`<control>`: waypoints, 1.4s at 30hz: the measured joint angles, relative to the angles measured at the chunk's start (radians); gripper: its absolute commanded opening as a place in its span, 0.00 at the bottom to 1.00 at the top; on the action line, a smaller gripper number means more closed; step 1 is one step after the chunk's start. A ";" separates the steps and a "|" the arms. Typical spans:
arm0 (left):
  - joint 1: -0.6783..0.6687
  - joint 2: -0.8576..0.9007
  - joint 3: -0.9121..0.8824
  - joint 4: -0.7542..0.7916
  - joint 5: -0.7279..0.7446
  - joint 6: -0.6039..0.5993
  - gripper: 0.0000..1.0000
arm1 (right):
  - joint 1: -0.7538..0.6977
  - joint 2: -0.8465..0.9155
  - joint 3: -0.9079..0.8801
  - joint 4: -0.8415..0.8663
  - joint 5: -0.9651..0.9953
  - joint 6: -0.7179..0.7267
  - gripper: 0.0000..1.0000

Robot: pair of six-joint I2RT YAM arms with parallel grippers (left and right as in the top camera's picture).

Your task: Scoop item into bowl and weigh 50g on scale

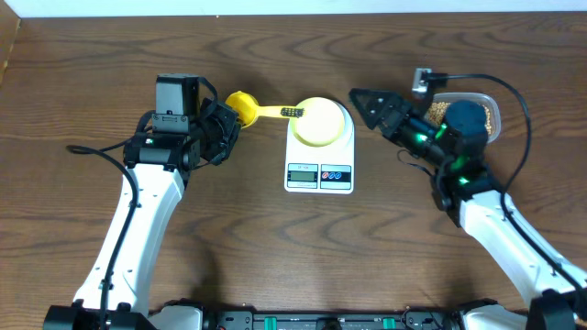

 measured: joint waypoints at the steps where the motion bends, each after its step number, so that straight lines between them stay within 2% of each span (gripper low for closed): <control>1: -0.001 0.000 0.000 0.000 0.001 -0.001 0.08 | 0.008 0.013 0.008 0.000 0.001 -0.003 0.96; 22: -0.112 0.000 0.000 0.041 -0.031 -0.140 0.08 | 0.136 0.062 0.035 0.080 0.095 -0.047 0.95; 26: -0.113 0.000 0.000 0.046 -0.031 -0.148 0.08 | 0.156 0.062 0.035 0.105 0.114 -0.061 0.91; 33: -0.114 0.000 0.000 0.049 -0.034 -0.238 0.08 | 0.178 0.061 0.035 0.105 0.143 -0.080 0.90; 42: -0.120 0.000 0.000 0.050 -0.034 -0.275 0.08 | 0.186 0.062 0.035 0.113 0.165 -0.087 0.86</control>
